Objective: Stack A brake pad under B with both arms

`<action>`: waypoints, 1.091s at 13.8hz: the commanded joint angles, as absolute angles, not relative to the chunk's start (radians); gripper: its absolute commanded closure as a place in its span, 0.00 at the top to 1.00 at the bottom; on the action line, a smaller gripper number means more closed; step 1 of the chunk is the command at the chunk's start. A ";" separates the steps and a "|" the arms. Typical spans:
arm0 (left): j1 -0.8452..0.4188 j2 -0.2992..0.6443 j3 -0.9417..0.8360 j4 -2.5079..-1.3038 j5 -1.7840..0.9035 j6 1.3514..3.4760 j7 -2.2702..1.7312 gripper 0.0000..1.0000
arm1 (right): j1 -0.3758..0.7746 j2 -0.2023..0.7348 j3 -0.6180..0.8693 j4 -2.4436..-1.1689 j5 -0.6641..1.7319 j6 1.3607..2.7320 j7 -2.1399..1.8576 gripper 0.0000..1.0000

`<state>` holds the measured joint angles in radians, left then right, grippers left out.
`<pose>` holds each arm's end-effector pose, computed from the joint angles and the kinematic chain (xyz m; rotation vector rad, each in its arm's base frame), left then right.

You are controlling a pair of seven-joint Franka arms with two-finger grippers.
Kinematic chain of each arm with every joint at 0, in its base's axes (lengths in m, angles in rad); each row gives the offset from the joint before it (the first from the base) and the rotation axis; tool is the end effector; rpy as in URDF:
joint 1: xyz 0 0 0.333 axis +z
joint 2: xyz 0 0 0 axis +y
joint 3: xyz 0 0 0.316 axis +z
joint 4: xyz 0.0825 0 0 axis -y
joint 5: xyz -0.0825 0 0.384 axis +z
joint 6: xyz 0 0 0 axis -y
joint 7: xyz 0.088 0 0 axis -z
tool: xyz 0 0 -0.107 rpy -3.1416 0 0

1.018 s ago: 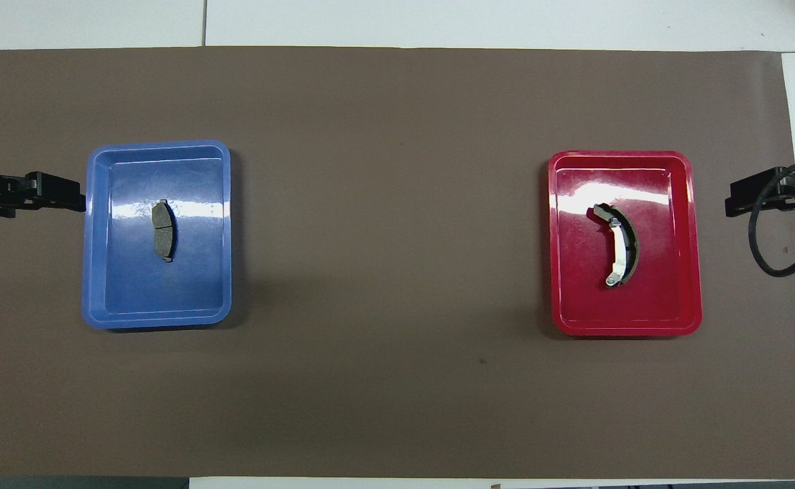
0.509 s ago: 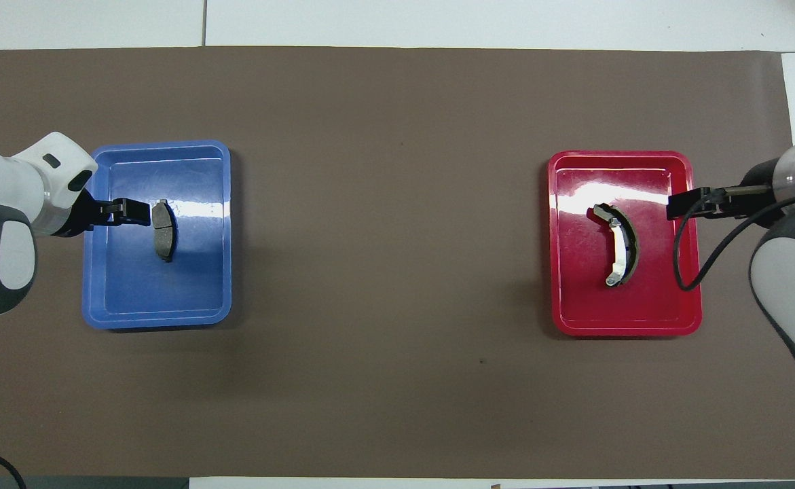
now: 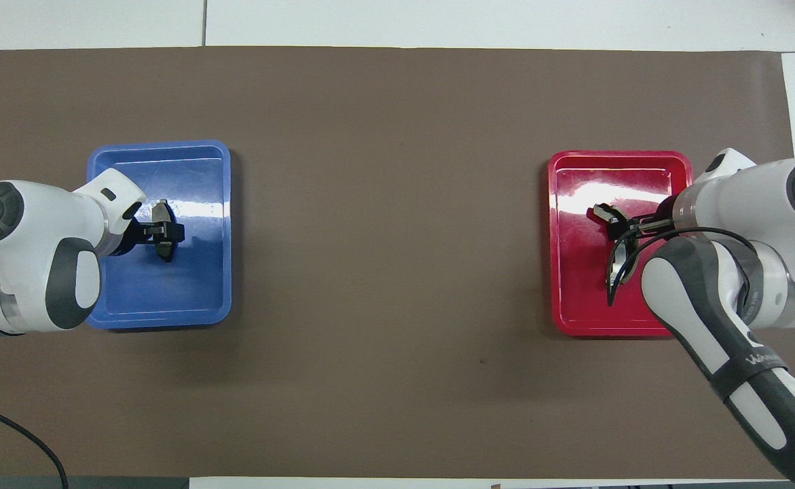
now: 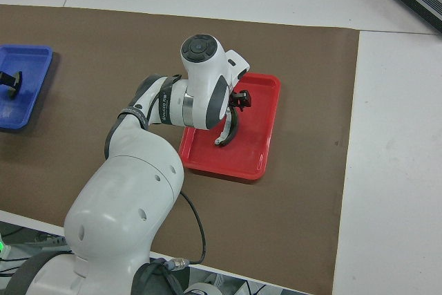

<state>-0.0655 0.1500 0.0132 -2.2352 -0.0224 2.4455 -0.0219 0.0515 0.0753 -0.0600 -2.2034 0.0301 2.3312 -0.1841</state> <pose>0.5459 -0.0286 0.3090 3.1250 -0.0216 0.0935 0.5449 -0.0039 0.3527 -3.1183 -0.2433 -0.0847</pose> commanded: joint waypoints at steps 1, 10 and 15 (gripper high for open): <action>-0.093 0.167 0.020 -2.250 -0.032 2.493 -0.034 0.95 | 0.044 0.089 -0.054 -2.235 0.049 2.374 -0.238 0.99; -0.084 0.088 0.023 -2.221 -0.032 2.393 -0.029 0.08 | 0.037 0.169 -0.054 -2.261 0.049 2.450 -0.256 0.99; -0.196 0.034 0.003 -2.102 -0.029 2.232 -0.173 0.06 | 0.035 0.167 -0.054 -2.260 0.049 2.434 -0.284 0.86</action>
